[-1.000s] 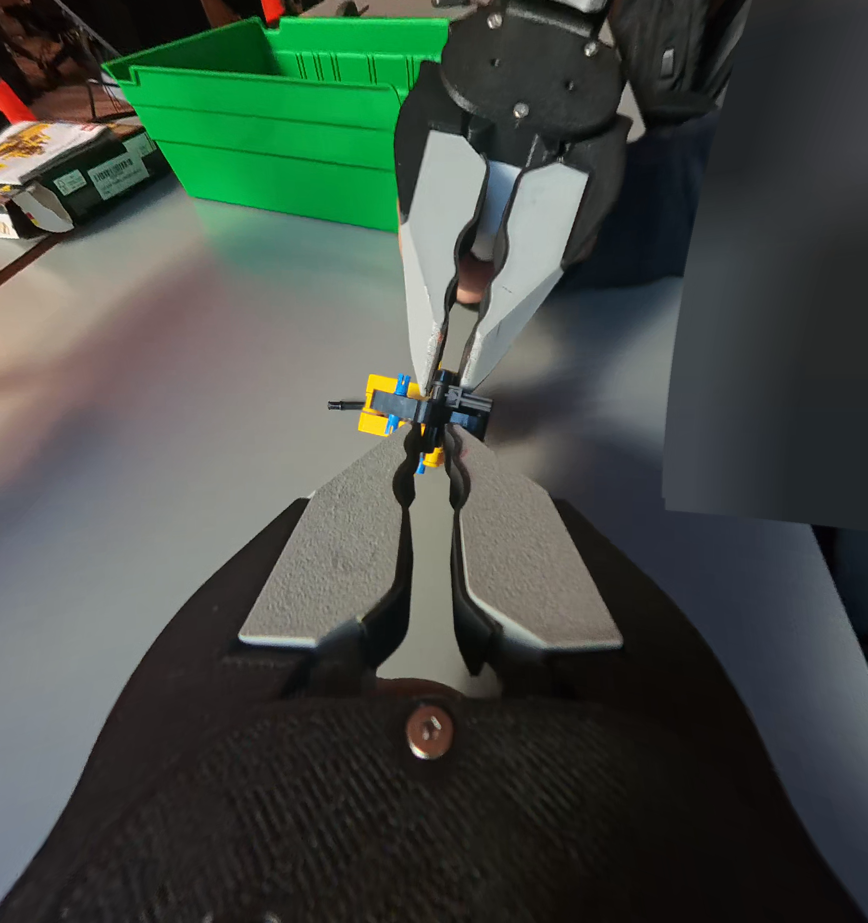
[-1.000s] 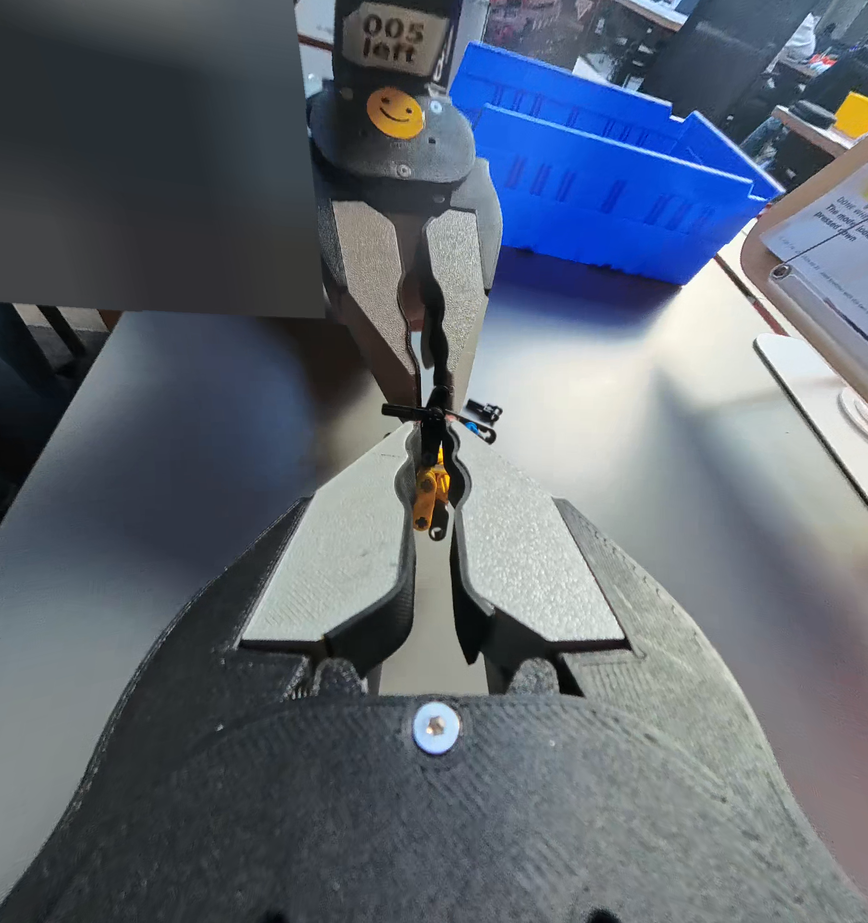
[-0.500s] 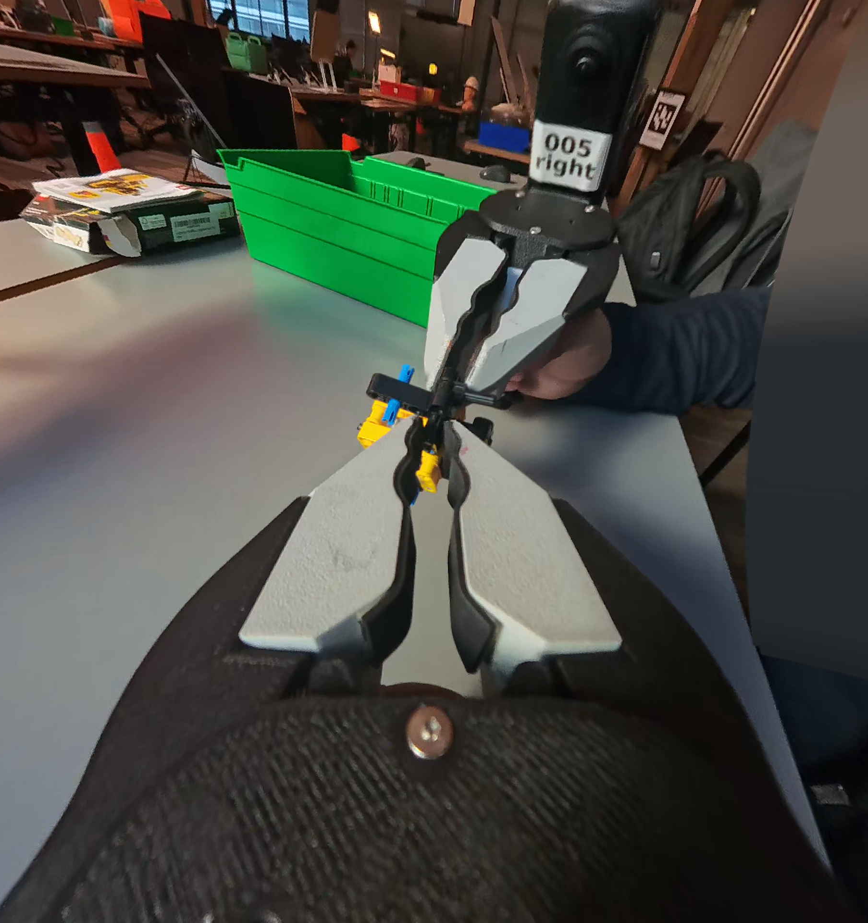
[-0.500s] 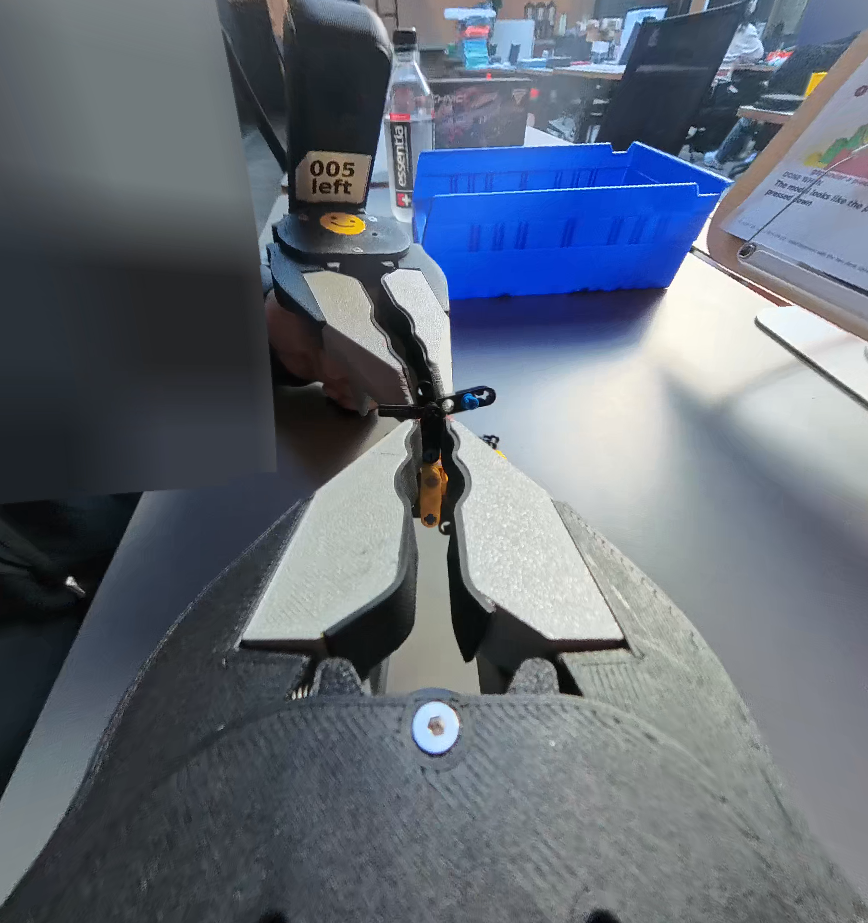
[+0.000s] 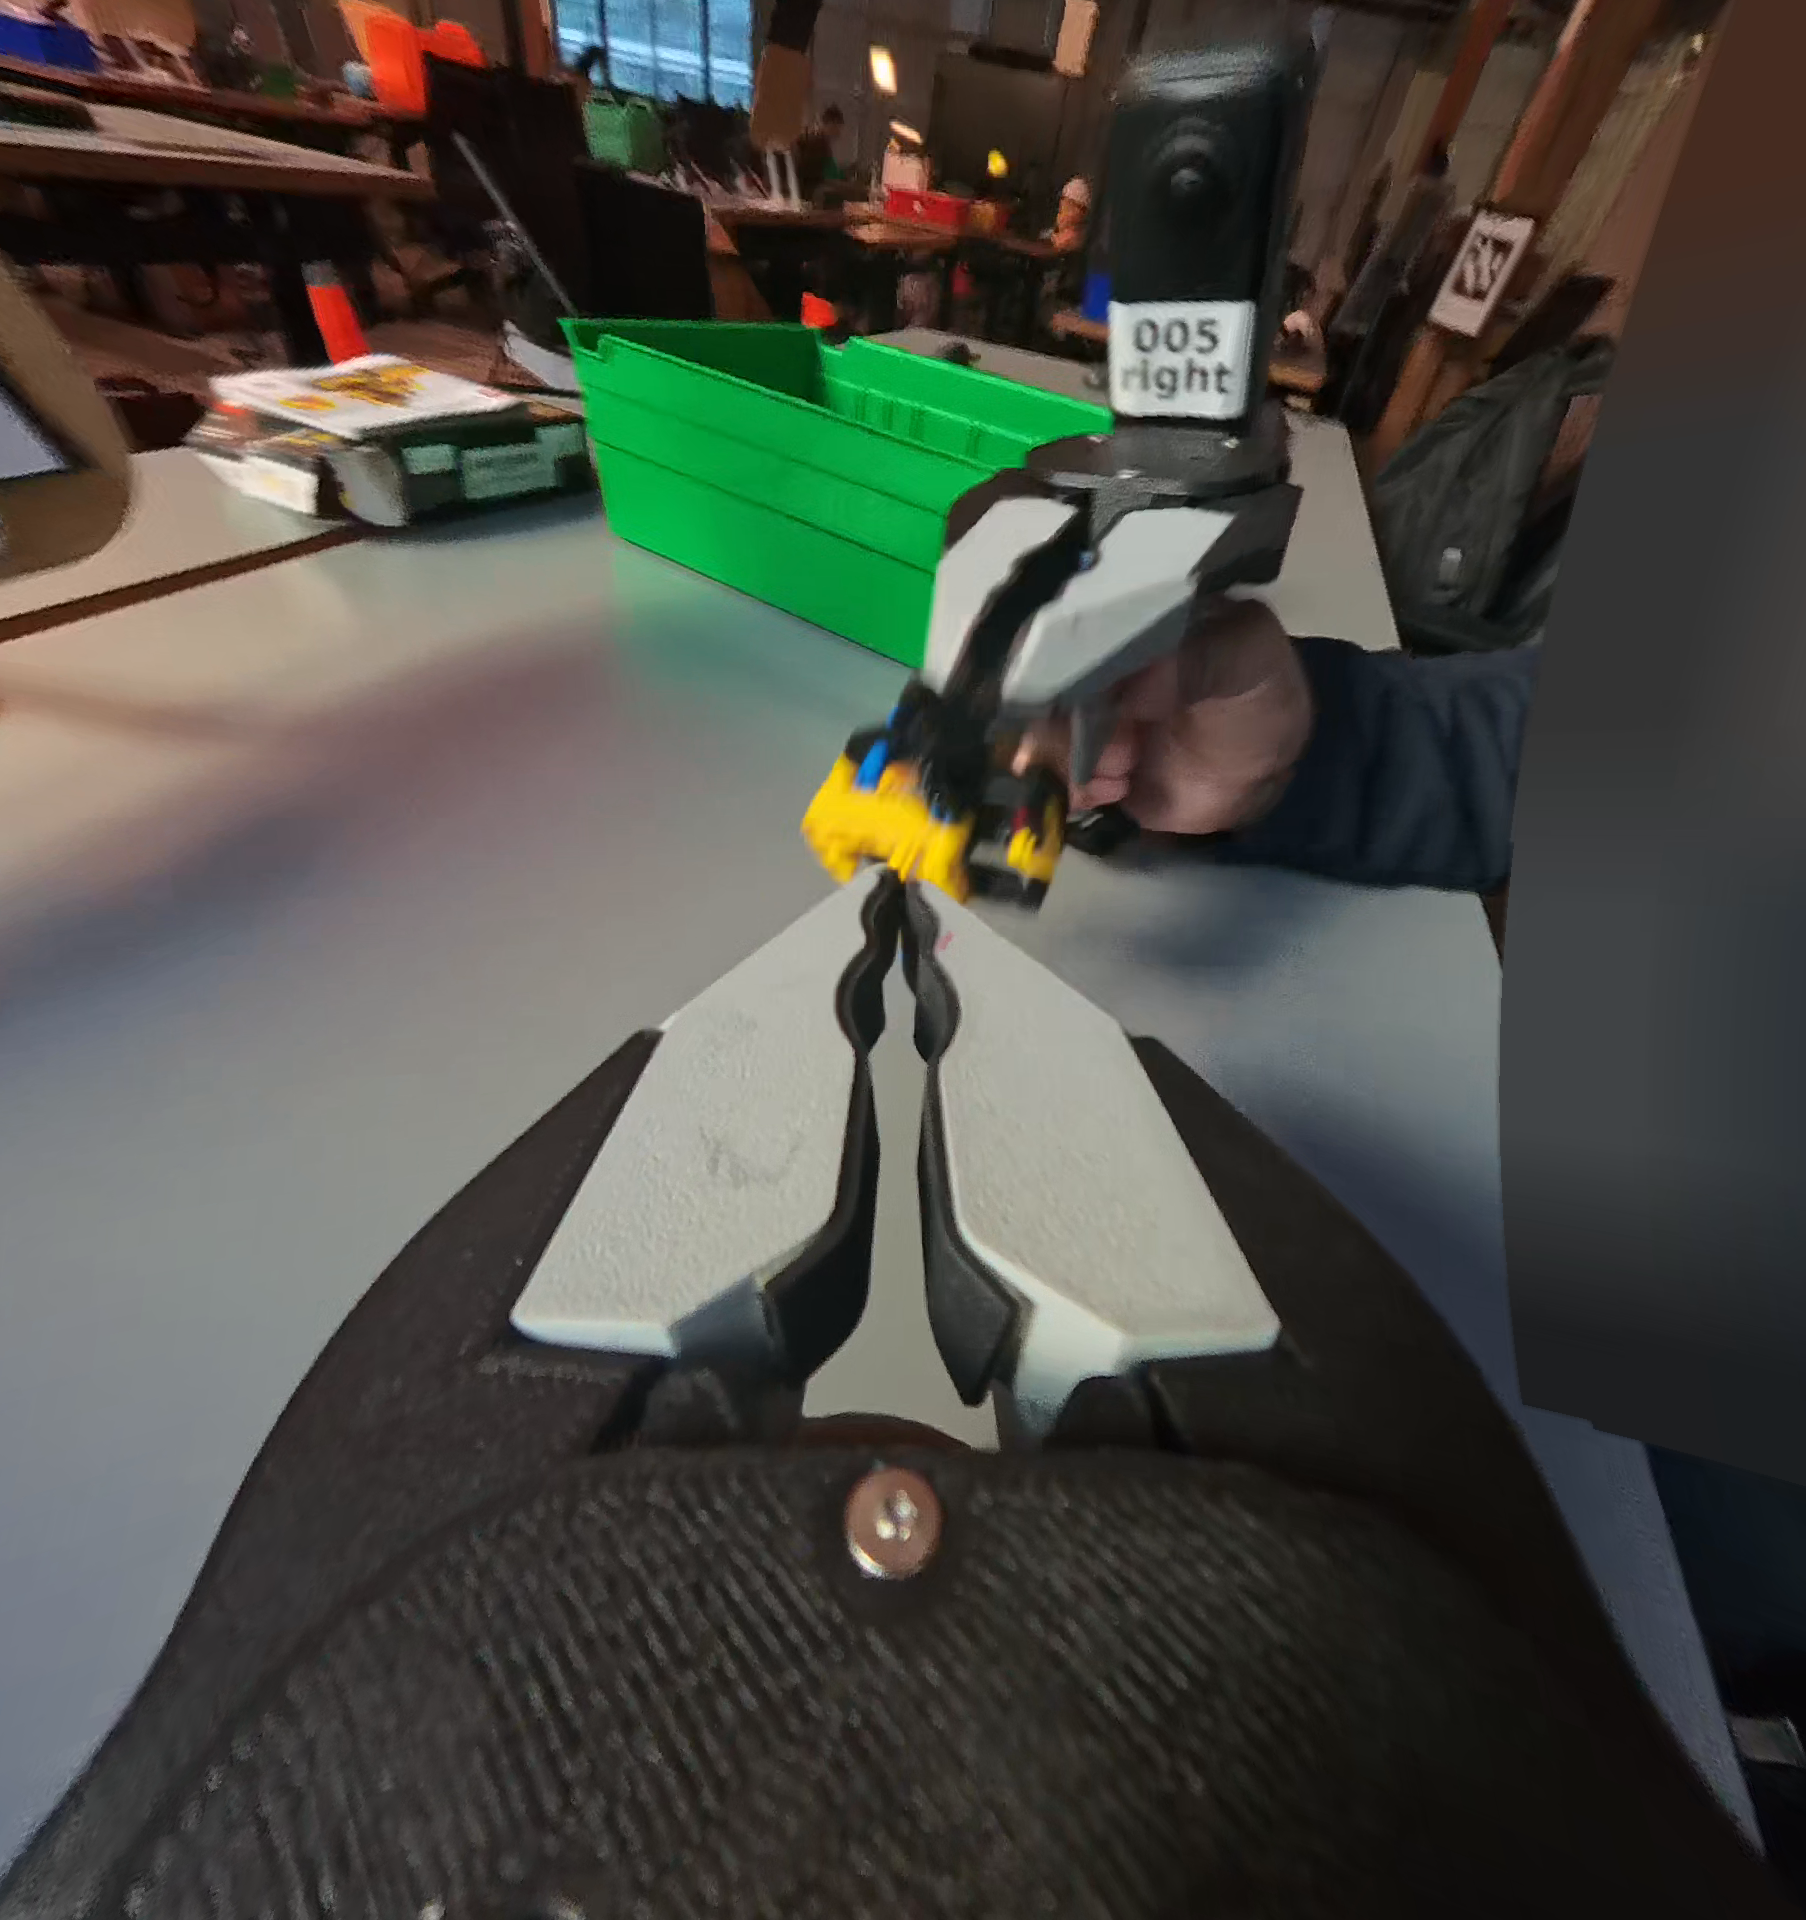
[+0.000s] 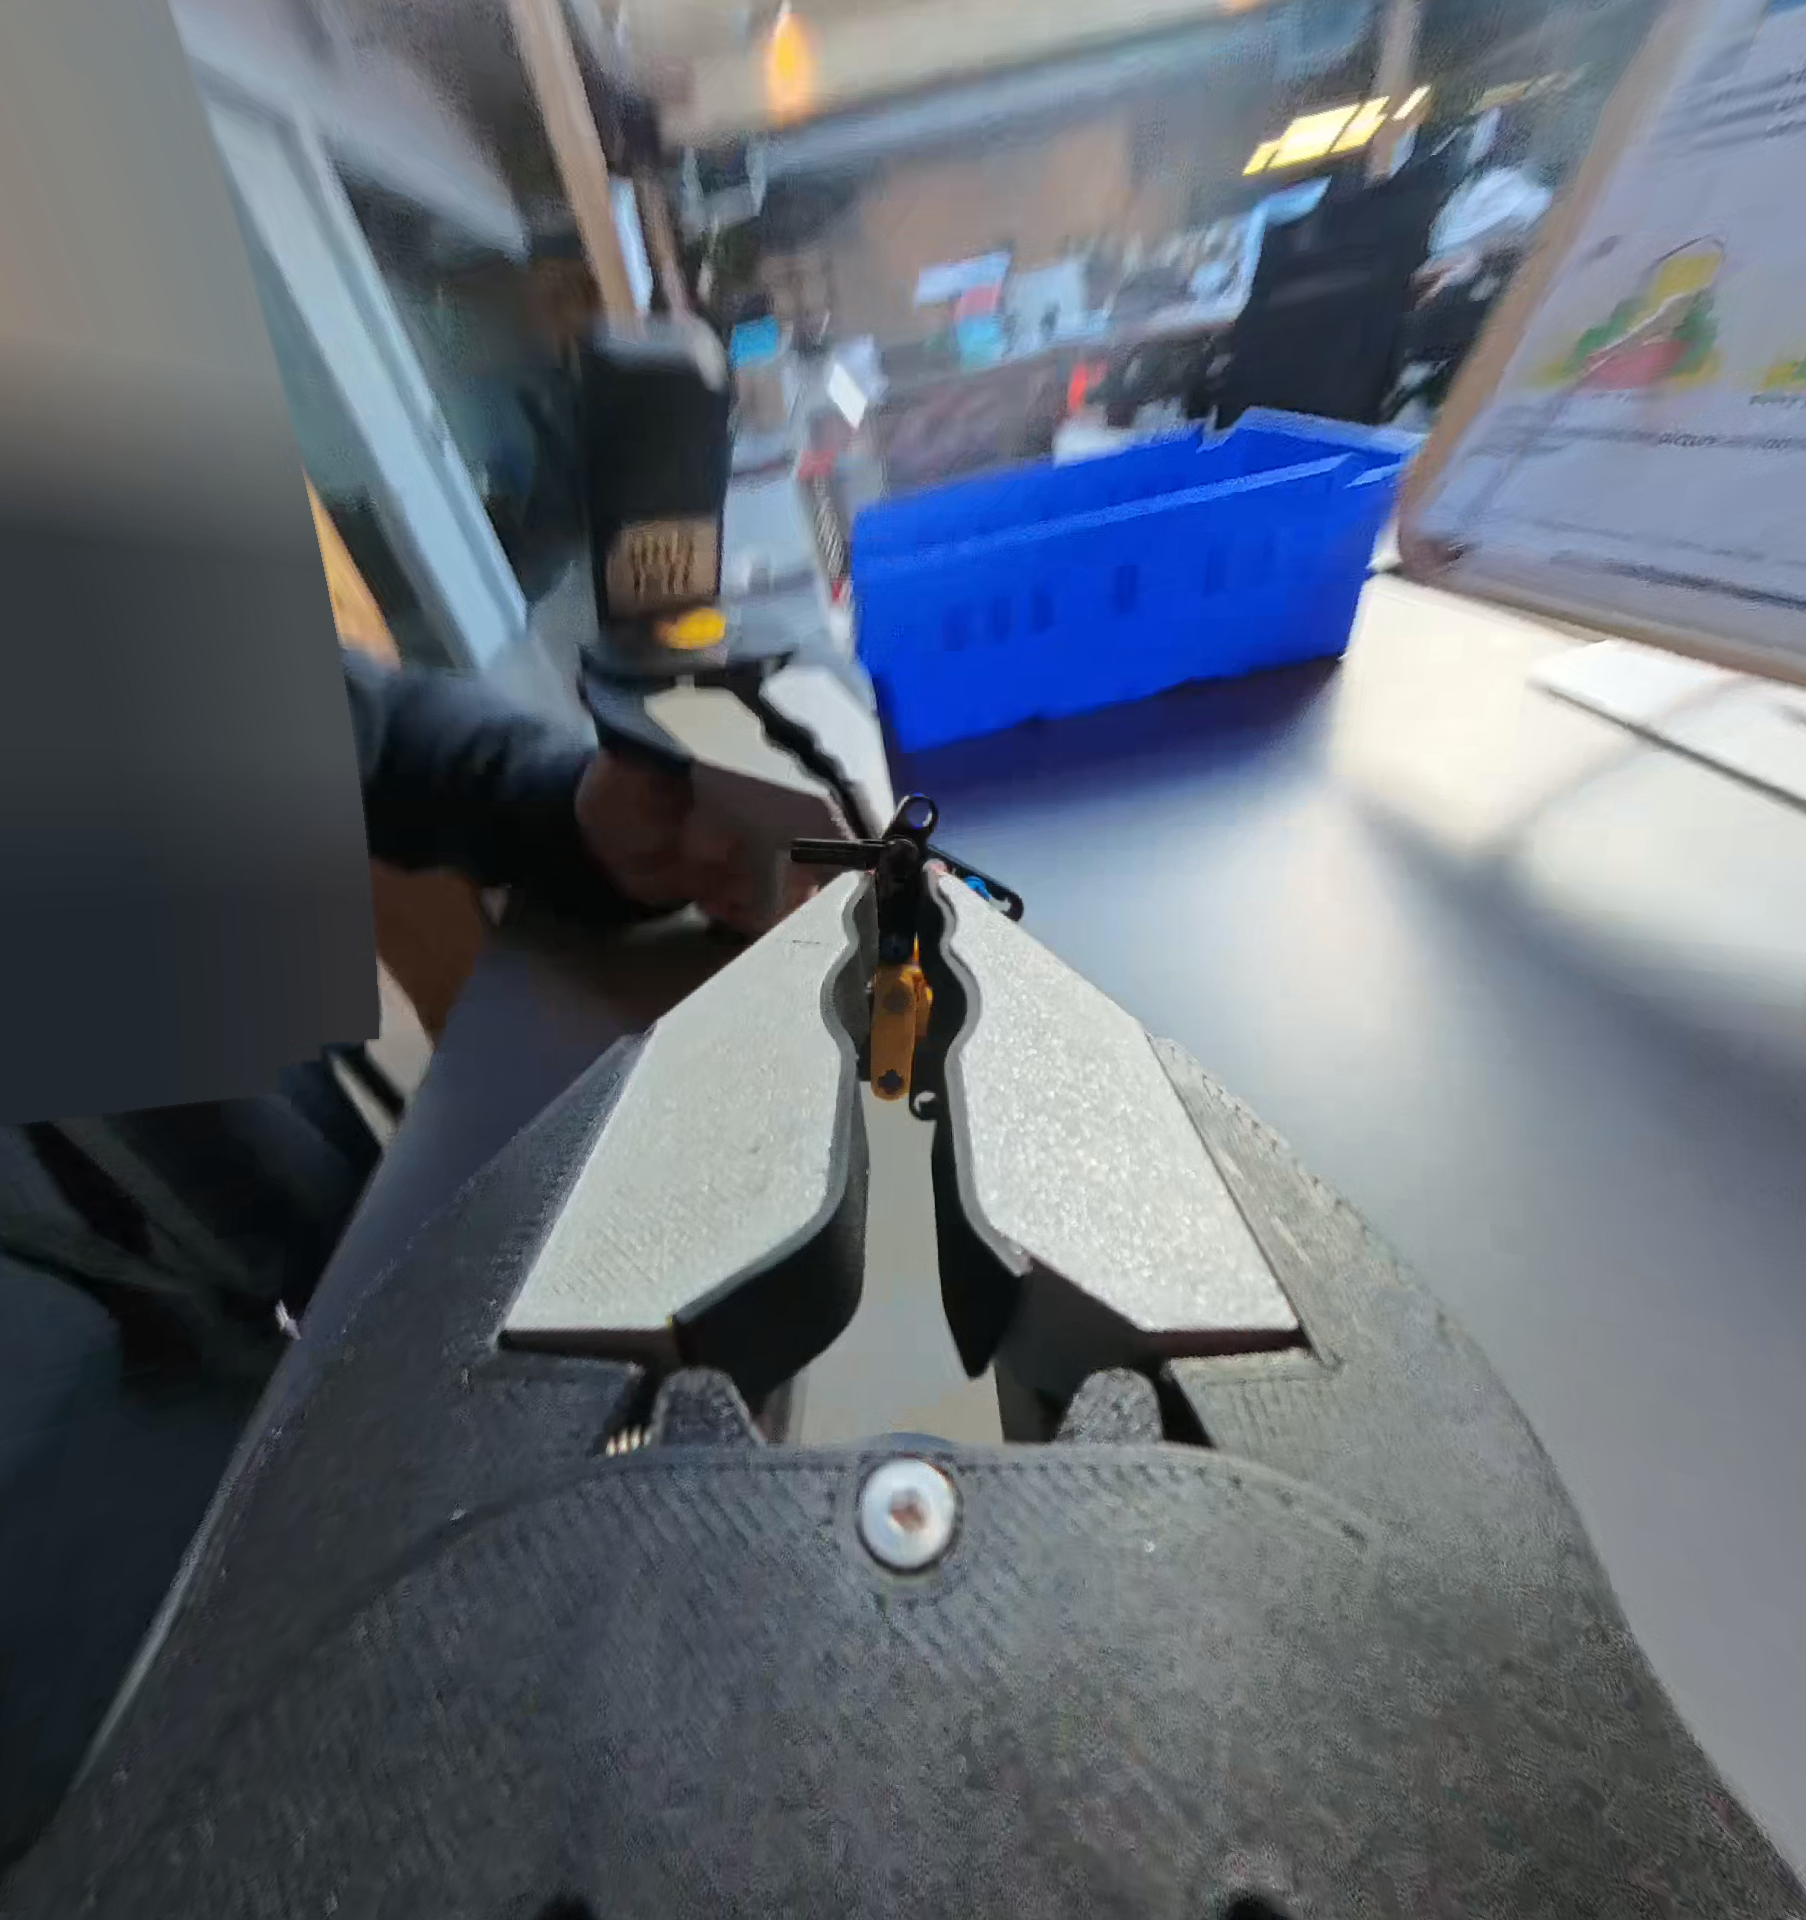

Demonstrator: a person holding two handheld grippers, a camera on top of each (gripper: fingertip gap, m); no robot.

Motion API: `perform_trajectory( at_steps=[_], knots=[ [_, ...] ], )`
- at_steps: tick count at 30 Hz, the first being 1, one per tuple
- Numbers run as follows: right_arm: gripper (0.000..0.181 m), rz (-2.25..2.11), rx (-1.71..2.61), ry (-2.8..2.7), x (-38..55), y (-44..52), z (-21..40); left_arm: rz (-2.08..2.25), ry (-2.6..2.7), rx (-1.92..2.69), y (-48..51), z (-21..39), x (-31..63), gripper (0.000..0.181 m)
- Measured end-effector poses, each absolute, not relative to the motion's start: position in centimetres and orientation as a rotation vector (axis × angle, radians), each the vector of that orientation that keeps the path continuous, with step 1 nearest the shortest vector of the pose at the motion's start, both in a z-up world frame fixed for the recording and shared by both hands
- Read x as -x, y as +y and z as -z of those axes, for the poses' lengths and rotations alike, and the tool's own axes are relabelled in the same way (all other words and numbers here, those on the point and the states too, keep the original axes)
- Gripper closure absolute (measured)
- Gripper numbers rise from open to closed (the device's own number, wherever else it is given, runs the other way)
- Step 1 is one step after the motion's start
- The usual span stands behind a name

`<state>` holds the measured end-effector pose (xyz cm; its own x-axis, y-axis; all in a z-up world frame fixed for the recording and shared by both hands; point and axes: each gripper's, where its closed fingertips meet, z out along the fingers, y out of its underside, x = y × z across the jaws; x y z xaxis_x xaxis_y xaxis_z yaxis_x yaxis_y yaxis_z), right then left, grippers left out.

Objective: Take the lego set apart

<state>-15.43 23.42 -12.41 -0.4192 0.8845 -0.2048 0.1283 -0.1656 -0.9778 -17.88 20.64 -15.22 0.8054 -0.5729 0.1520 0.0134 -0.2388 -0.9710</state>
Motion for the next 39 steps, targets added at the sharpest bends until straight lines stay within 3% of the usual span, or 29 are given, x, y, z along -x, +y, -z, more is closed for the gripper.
perform_trajectory(
  at_steps=[3,6,11,12,13,18,39],
  knots=[
    [0.178,-1.714,1.179,-1.301,12.7,27.6,9.9,0.619,0.325,1.701,20.7,14.0,21.1,0.181],
    [0.176,-1.646,1.095,-1.487,13.1,24.8,10.2,0.735,0.530,1.700,19.5,14.0,17.5,0.181],
    [0.176,-1.710,1.136,-1.649,14.6,21.7,12.9,0.575,0.601,1.718,20.0,14.9,16.1,0.181],
    [0.176,-1.721,1.134,-1.663,14.9,21.3,13.1,0.560,0.592,1.720,20.2,14.8,16.1,0.164],
    [0.176,-1.720,1.124,-1.681,15.0,20.9,13.3,0.552,0.577,1.734,20.3,14.8,16.2,0.159],
    [0.176,-1.699,1.115,-1.745,15.6,19.7,14.4,0.673,0.576,1.717,19.7,14.5,15.7,0.178],
    [0.177,-1.732,1.165,-1.678,15.5,19.6,13.7,0.592,0.560,1.709,19.3,14.4,15.6,0.179]
  ],
)
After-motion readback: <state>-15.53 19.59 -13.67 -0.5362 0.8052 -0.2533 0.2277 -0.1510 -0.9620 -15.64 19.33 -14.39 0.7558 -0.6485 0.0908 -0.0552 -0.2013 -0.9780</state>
